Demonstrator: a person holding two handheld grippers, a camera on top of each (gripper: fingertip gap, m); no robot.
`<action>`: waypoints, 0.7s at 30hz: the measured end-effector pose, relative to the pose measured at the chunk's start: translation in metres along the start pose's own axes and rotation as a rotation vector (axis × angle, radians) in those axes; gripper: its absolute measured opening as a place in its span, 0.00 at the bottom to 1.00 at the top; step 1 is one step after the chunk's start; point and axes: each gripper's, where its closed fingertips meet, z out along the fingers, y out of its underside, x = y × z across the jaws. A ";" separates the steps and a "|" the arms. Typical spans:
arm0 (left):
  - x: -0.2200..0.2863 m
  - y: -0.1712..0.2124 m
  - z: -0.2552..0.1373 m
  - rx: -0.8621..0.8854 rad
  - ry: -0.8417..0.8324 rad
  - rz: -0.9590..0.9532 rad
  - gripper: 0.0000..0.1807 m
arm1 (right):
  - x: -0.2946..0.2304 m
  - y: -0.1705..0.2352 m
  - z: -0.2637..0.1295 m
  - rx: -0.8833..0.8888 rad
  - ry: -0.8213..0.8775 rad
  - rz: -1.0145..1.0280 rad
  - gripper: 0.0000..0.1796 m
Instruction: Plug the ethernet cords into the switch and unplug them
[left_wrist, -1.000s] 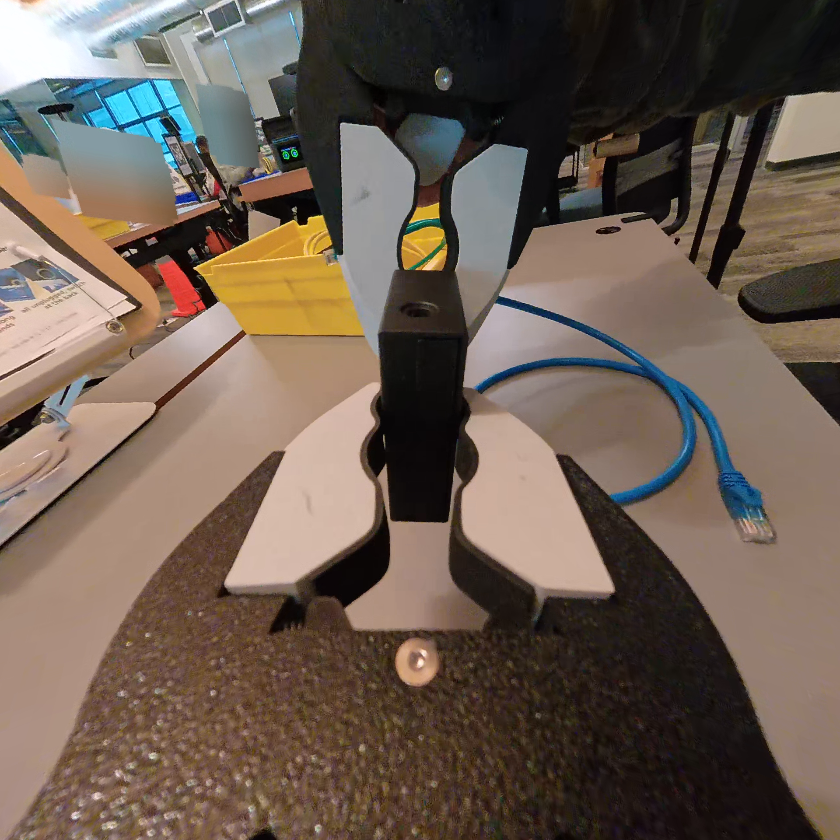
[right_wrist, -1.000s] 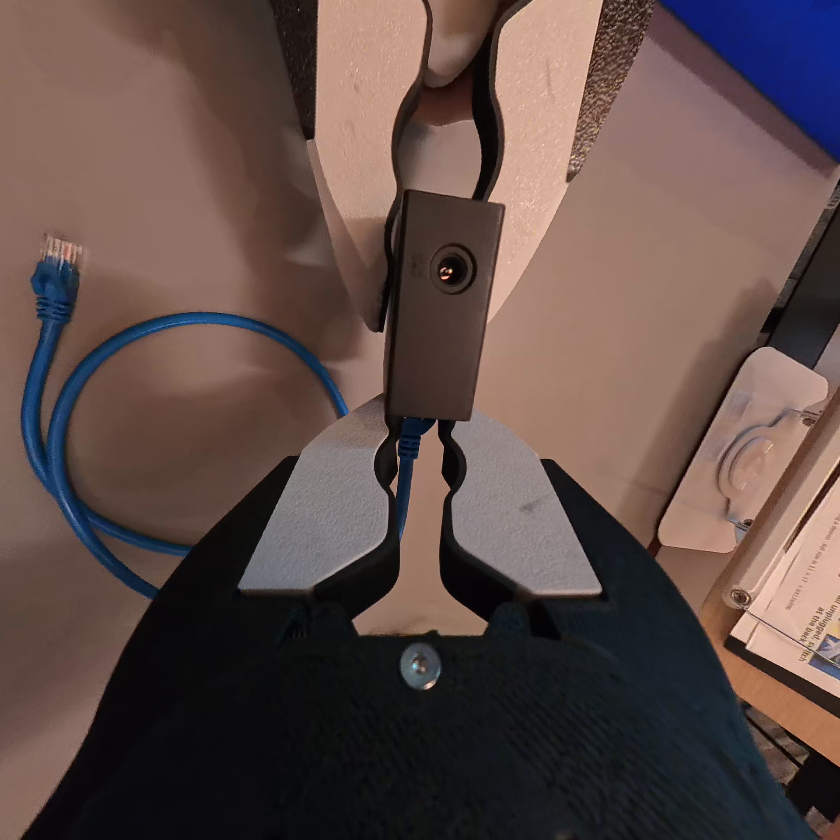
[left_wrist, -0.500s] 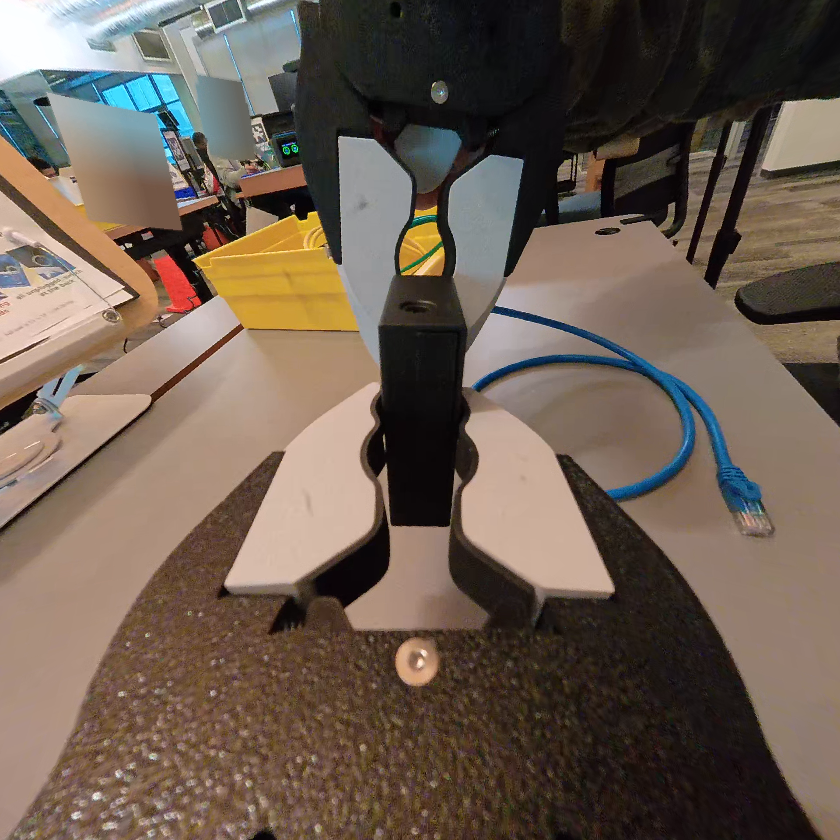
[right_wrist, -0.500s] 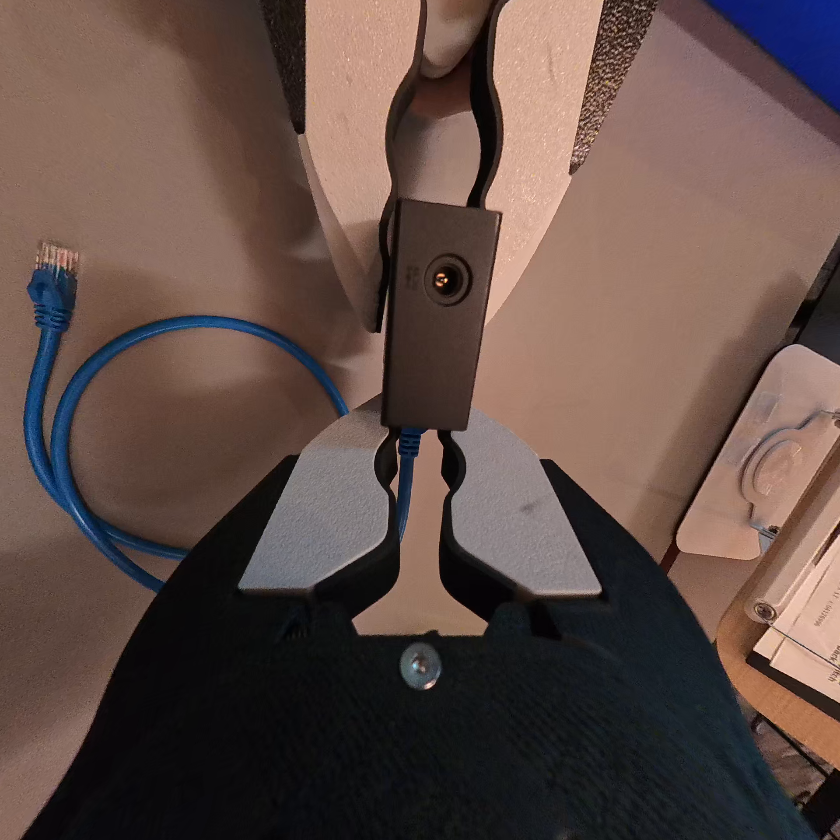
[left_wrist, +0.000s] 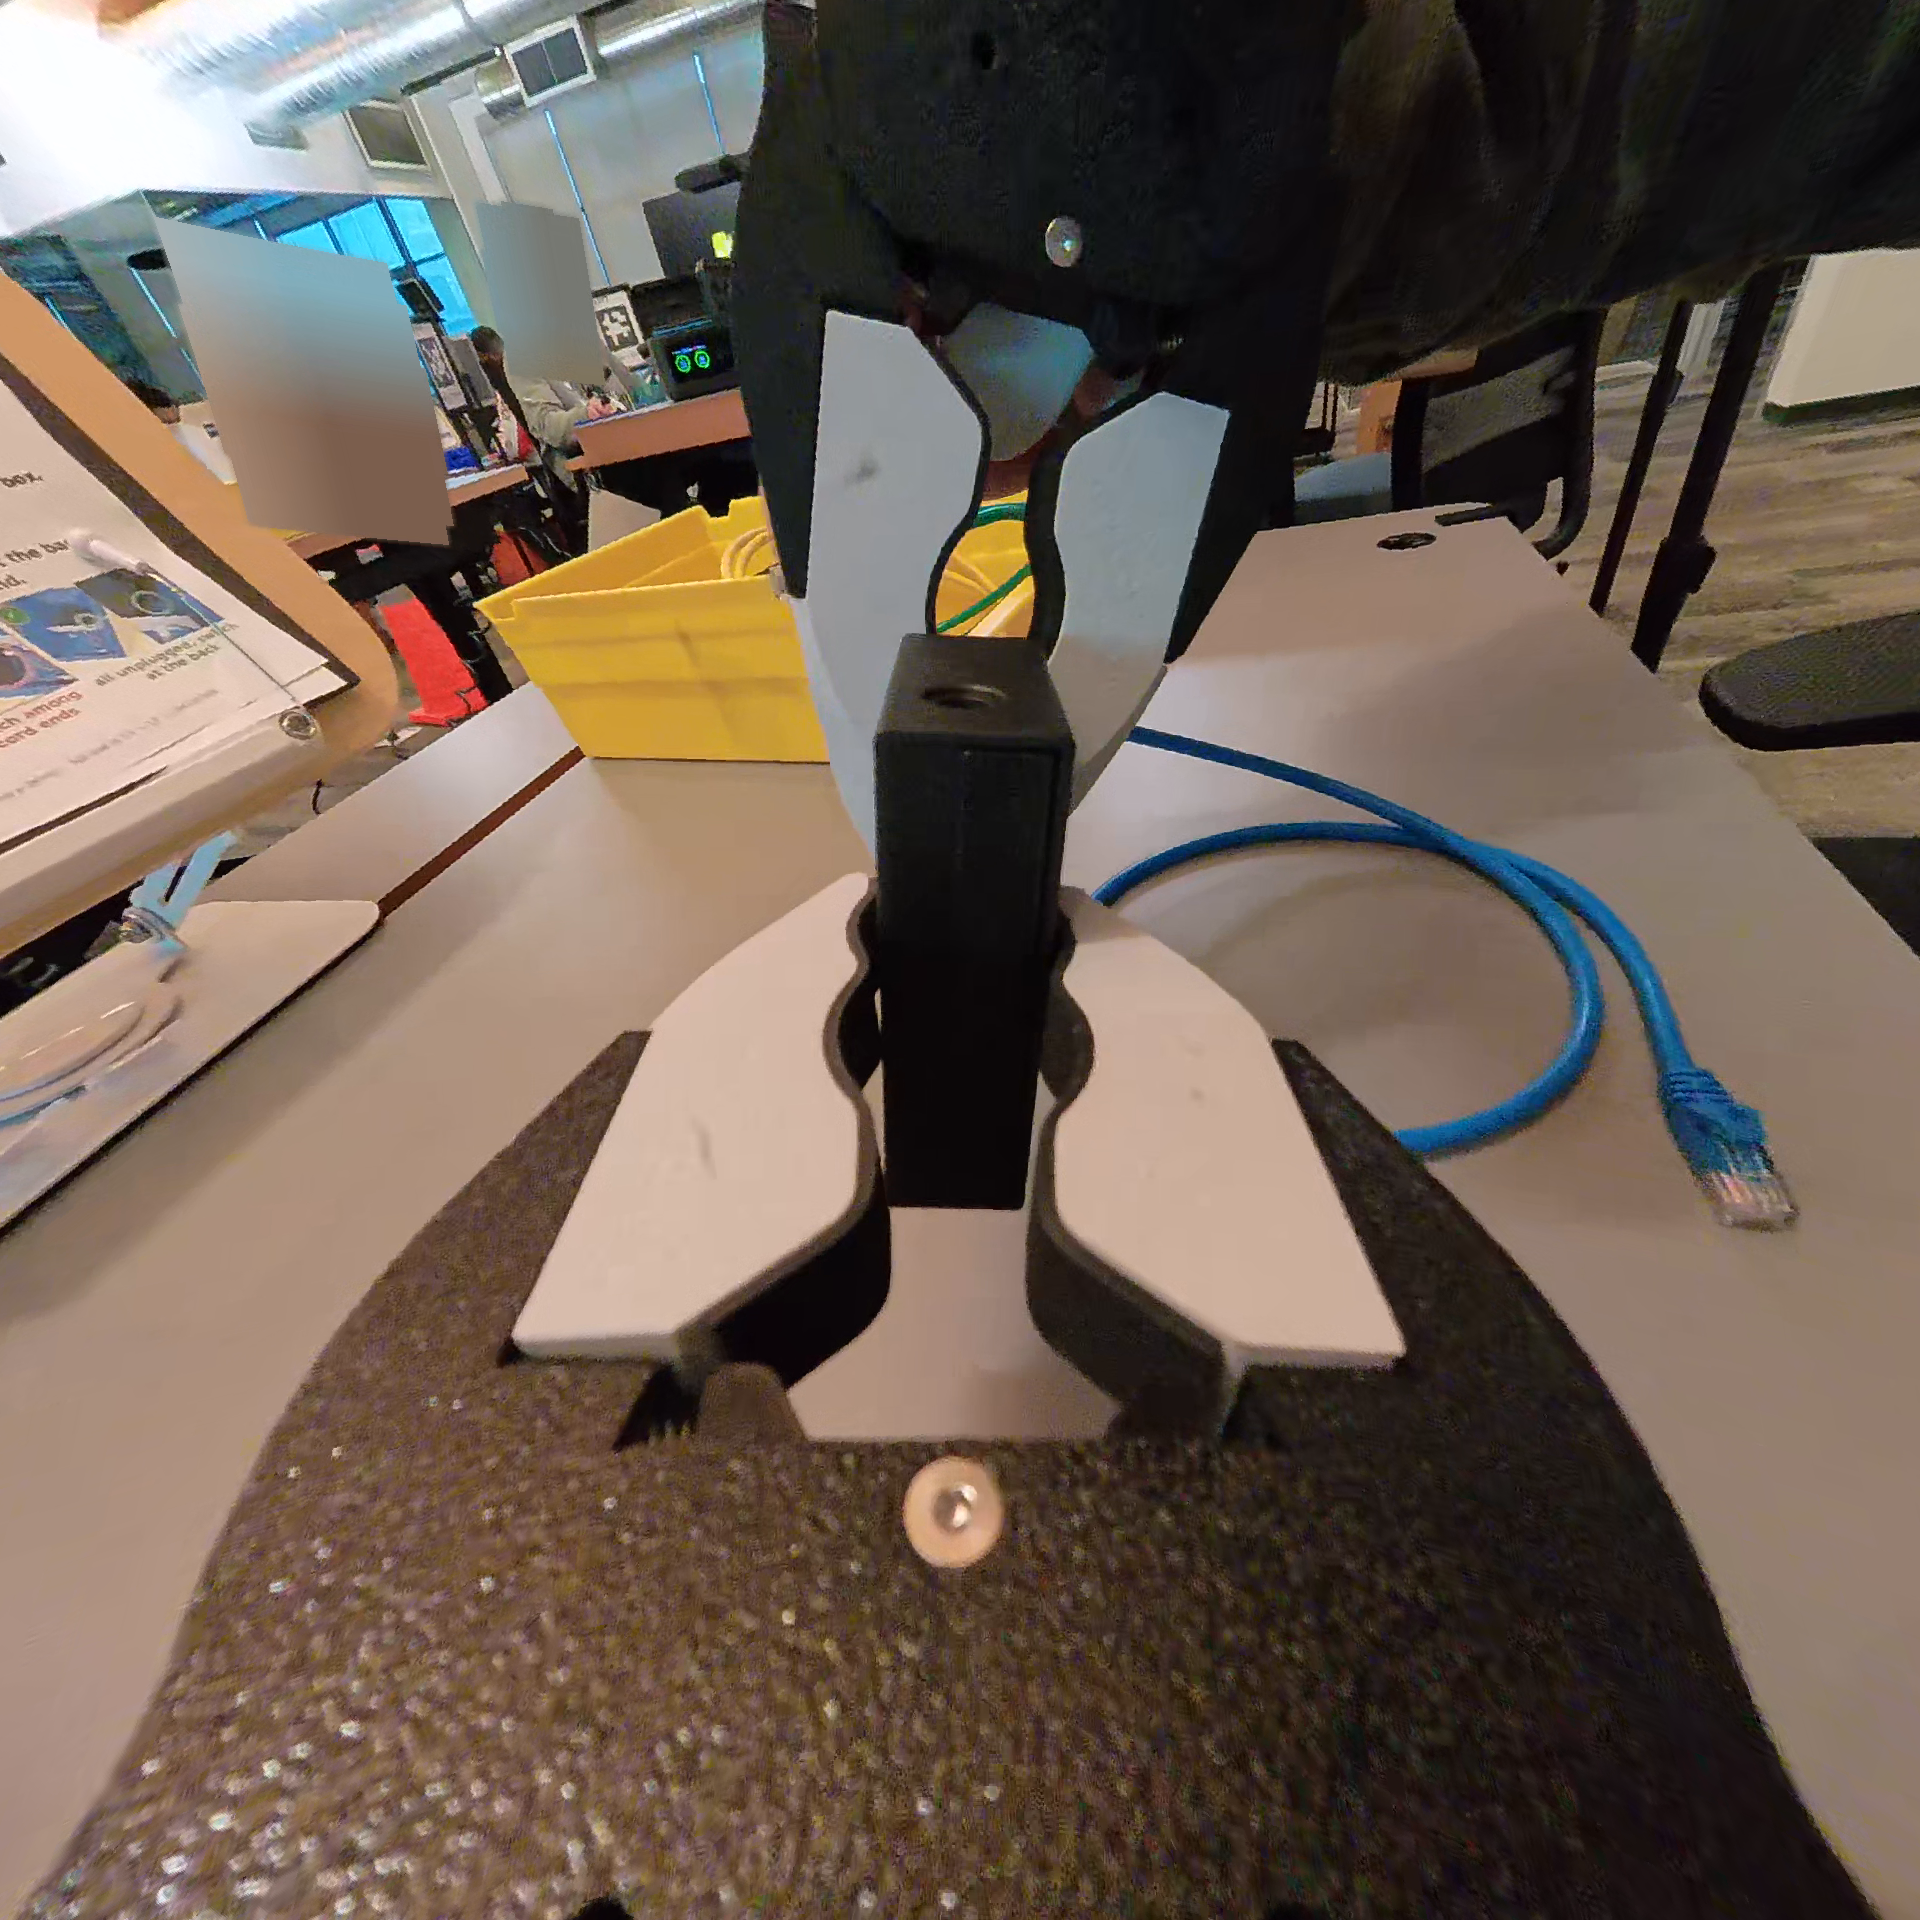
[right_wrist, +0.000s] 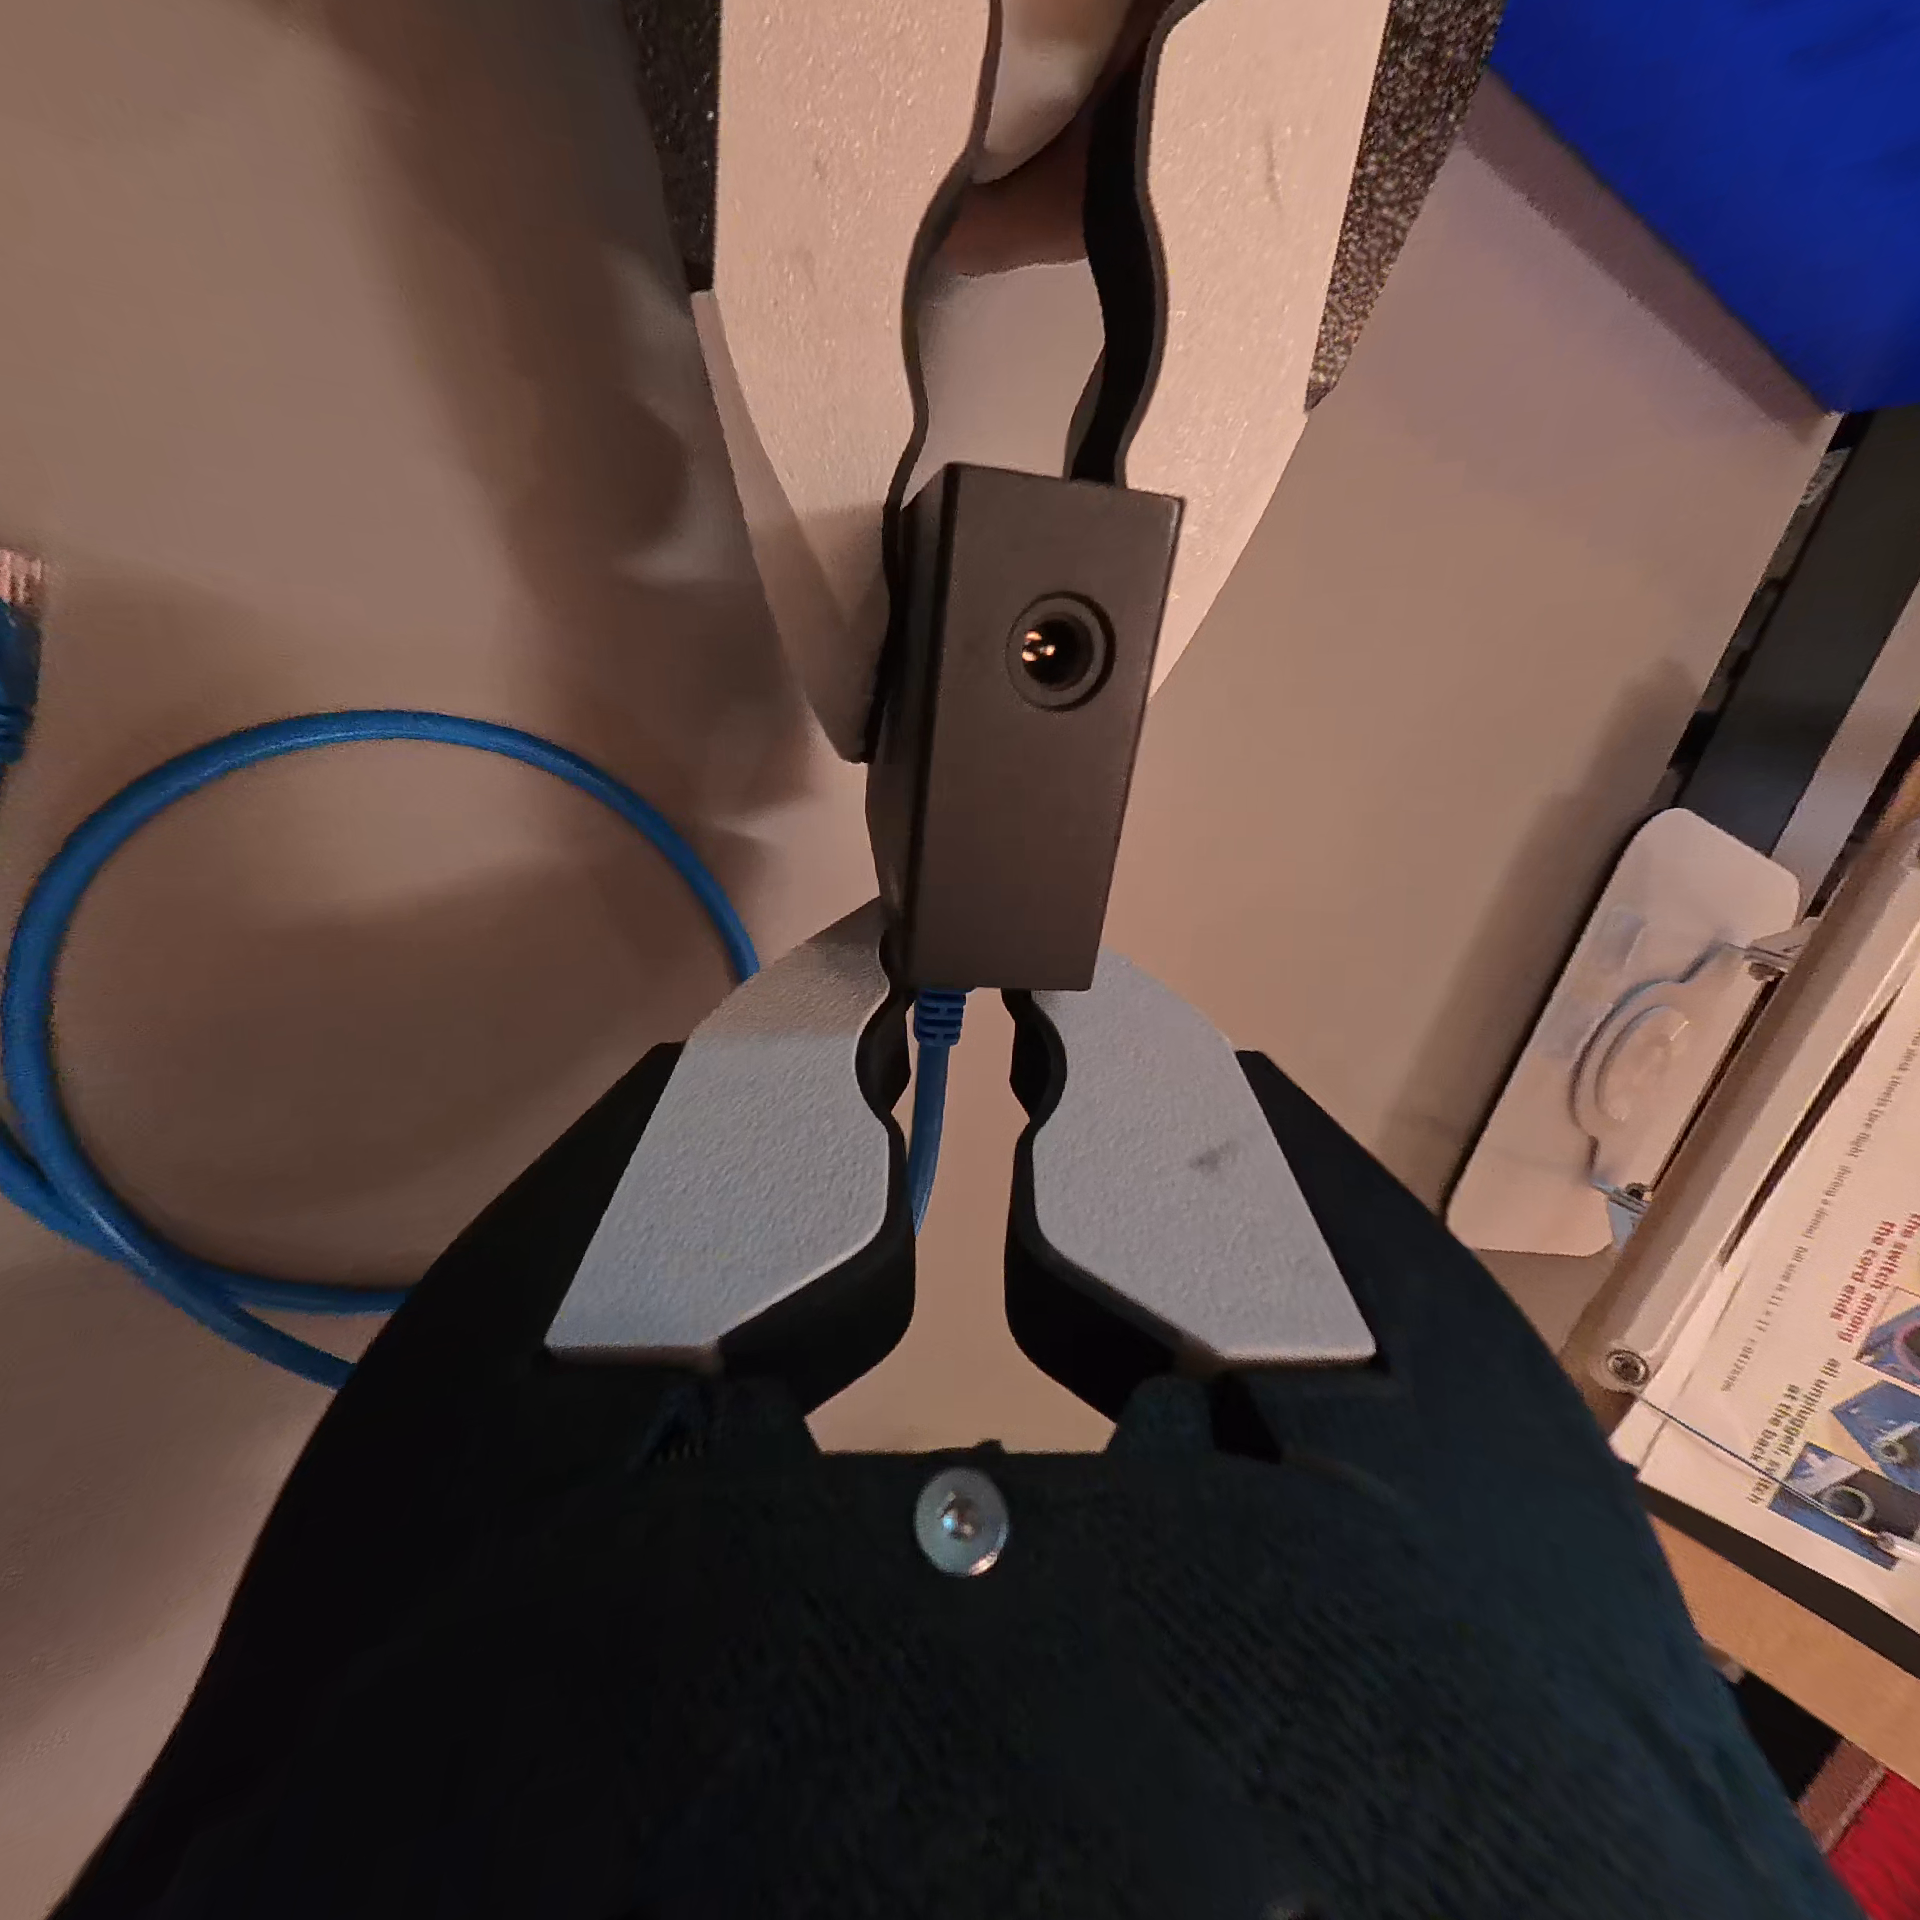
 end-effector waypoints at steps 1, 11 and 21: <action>0.000 0.001 0.000 0.001 -0.001 0.000 0.15 | 0.000 0.000 0.000 -0.003 0.001 -0.005 0.08; -0.003 0.003 -0.002 -0.002 -0.008 -0.014 0.15 | 0.002 0.000 0.003 -0.034 -0.027 0.019 0.08; -0.002 0.004 -0.001 -0.004 -0.004 -0.014 0.15 | 0.001 0.000 0.004 -0.047 -0.029 0.007 0.08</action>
